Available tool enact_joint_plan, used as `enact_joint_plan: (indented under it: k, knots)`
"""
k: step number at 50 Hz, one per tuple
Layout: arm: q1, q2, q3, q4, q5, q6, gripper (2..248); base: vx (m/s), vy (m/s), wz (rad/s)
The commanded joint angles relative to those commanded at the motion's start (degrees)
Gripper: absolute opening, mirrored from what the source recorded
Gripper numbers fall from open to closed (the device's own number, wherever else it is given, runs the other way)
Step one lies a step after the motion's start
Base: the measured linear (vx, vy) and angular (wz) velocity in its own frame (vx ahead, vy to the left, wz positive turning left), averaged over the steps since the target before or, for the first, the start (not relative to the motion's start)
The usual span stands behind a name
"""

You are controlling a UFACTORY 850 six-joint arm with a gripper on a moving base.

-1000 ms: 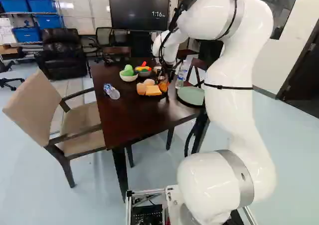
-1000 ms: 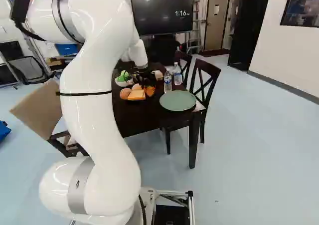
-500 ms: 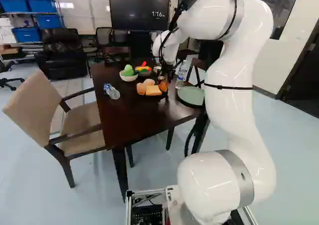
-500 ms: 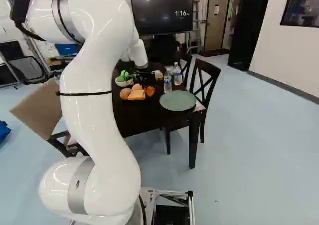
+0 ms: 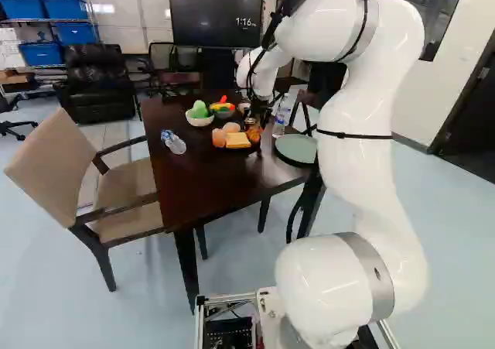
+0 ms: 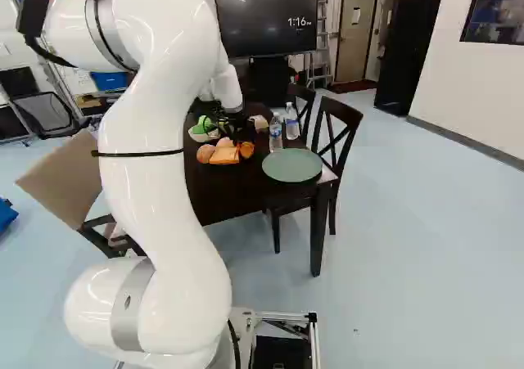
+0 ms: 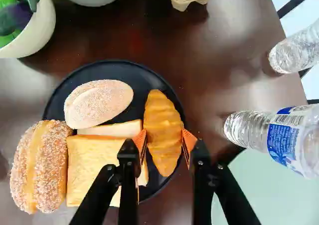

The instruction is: Move the croissant to the empty plate

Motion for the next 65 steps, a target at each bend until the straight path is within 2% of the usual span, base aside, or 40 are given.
enact_joint_plan:
  k: [34, 65]
  knots:
    - [0.0, 0.1, 0.0, 0.0, 0.0, 0.0, 109, 0.000, 0.000, 0.000]
    - [0.0, 4.3, 1.0, 0.0, 0.0, 0.0, 109, 0.000, 0.000, 0.000]
